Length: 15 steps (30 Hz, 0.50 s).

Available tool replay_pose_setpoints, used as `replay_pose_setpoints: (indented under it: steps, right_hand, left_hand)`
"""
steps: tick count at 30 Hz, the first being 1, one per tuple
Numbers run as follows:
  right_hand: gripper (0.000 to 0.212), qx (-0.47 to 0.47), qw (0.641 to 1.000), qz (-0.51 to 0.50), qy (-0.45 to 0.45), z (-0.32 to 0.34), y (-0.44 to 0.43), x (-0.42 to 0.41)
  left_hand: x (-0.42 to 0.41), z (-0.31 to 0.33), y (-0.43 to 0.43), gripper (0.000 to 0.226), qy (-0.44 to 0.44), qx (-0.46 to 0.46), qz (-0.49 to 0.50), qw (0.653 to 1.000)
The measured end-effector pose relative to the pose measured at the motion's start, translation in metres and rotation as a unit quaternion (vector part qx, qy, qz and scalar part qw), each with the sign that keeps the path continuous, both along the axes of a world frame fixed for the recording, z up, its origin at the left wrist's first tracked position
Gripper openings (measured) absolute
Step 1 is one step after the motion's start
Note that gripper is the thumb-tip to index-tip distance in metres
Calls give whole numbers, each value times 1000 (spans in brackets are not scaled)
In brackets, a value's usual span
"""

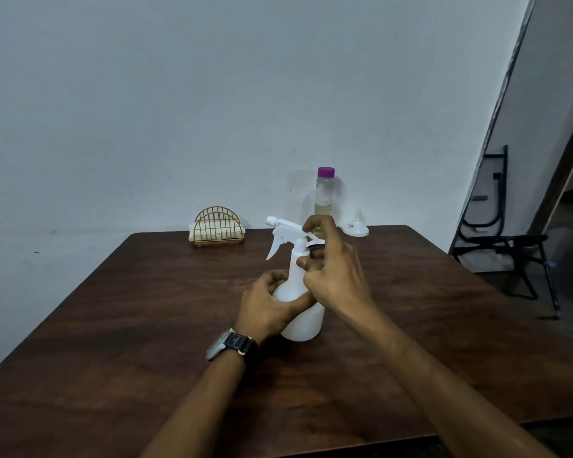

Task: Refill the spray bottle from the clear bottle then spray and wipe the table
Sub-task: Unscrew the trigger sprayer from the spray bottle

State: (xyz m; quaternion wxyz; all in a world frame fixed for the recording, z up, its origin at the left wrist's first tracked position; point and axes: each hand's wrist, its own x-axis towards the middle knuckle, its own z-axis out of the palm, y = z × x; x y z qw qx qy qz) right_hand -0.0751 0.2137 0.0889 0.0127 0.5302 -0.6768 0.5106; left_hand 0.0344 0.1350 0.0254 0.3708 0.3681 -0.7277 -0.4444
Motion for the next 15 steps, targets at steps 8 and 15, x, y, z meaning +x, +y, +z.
replay_pose_setpoints:
  steps: [8,15]
  right_hand:
    - [54,-6,999,44,-12,-2,4,-2]
    - [48,-25,999,15,-14,-5,1,-1]
  left_hand:
    - [-1,-2,-2,78,-6,-5,-1,1000]
    - [0,1,0,81,-5,-12,5,1000]
